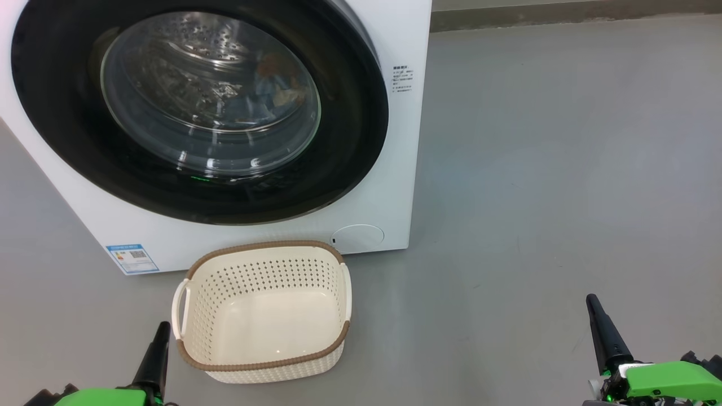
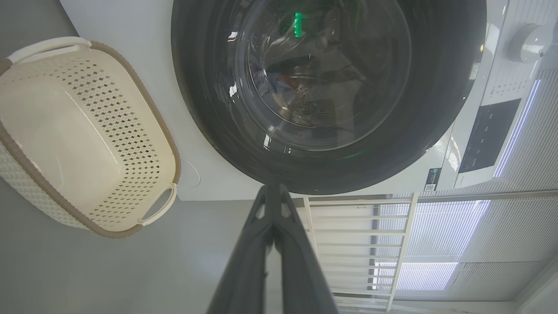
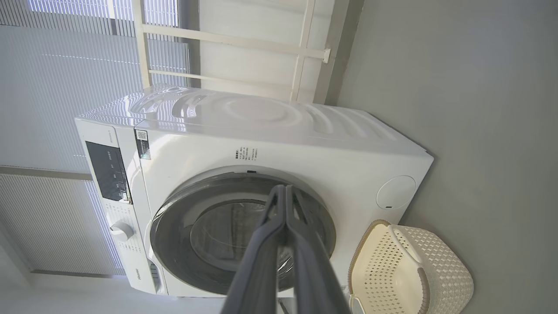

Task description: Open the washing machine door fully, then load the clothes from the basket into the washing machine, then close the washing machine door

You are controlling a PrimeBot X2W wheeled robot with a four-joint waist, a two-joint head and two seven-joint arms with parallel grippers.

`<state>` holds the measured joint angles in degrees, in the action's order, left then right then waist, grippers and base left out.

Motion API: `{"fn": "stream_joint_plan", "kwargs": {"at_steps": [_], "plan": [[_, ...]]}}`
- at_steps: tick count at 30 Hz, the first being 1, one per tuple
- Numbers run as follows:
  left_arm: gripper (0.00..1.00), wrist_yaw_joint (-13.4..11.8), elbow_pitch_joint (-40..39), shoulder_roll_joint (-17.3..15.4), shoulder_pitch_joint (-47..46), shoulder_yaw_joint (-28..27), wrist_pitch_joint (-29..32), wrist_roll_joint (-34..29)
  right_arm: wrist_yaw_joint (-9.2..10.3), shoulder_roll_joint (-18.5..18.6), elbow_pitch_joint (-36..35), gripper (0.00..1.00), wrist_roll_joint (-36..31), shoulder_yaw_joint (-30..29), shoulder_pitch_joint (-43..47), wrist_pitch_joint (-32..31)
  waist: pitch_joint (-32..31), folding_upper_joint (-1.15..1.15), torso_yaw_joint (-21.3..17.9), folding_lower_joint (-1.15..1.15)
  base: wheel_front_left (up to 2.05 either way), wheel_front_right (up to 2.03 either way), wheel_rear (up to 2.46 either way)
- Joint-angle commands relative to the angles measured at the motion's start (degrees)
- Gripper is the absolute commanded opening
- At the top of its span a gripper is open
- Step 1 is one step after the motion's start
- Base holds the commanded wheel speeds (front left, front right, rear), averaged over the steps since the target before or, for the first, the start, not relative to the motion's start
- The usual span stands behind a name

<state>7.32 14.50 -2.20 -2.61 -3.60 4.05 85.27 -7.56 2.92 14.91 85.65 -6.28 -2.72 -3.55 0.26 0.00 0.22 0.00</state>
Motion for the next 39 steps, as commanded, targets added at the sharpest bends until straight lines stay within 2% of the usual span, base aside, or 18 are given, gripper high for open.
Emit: {"fn": "stream_joint_plan", "kwargs": {"at_steps": [1, 10, 39], "plan": [[0.0, 0.16, -0.91, -1.09, -2.71, -1.97, 0.57, 2.27, 0.05, 0.68, -1.21, 0.0, 2.18, 0.97, -2.85, -0.71, -0.02, 0.0, -0.04, 0.0, 0.0, 0.0, 0.0], [0.0, 0.17, -0.5, -1.11, -3.52, -2.36, 1.98, 7.36, 0.08, 0.68, -0.95, 0.0, 7.33, 0.74, -3.37, -2.14, -0.09, 0.0, -0.22, 0.0, 0.0, 0.0, 0.0], [0.0, 0.17, -0.48, -0.96, -3.54, -2.57, 2.15, 7.19, 0.08, 0.45, -0.93, 0.0, 7.06, 0.41, -3.4, -2.41, -0.09, 0.0, -0.22, 0.0, 0.0, 0.0, 0.0]]}}
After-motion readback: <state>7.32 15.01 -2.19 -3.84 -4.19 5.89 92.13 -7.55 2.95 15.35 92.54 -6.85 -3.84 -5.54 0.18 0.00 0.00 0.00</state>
